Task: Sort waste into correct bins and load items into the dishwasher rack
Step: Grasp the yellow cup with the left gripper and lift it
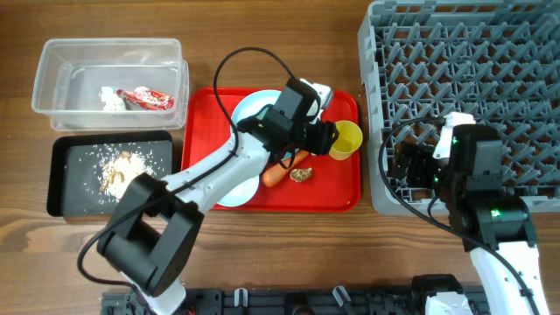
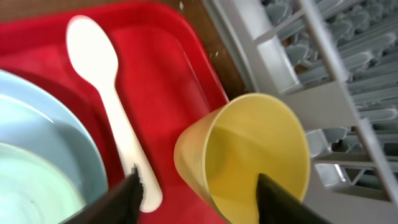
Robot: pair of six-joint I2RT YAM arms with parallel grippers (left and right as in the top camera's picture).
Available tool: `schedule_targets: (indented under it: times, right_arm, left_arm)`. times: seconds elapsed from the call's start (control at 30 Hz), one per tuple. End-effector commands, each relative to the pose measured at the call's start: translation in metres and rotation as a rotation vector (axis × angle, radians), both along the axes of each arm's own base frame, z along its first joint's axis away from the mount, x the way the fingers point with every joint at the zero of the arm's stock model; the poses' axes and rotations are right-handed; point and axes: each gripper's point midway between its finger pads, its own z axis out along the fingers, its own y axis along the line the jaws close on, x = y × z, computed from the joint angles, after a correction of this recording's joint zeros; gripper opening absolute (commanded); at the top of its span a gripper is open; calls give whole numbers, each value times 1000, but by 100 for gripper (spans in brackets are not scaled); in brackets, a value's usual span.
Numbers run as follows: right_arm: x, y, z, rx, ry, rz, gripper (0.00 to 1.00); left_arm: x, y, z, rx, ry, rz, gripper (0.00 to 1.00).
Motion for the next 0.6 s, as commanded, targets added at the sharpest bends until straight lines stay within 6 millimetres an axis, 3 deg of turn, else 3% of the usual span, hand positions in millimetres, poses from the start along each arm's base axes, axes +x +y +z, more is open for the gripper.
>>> schedule_targets:
  times: [0.0, 0.1, 0.17, 0.2, 0.23, 0.4, 0.57]
  right_arm:
    - [3, -3, 10, -6, -23, -23, 100]
    - [3, -3, 10, -6, -21, -23, 100]
    - [3, -3, 9, -6, -19, -23, 100]
    - [2, -3, 9, -6, -18, -23, 100]
    - [2, -3, 9, -6, -18, -24, 100]
    - [3, -3, 9, -7, -19, -23, 100]
    - [9, -3, 15, -10, -55, -18, 100]
  left_arm:
    - [0, -4, -12, 24, 9, 3, 34]
    - [0, -4, -15, 28, 15, 3, 29]
    - [-1, -3, -17, 34, 22, 3, 17]
    - [-2, -2, -18, 39, 28, 3, 6]
    - [-3, -1, -19, 42, 32, 3, 4]
    - [-3, 1, -16, 40, 37, 12, 4]
    - [6, 11, 16, -21, 20, 70, 4]
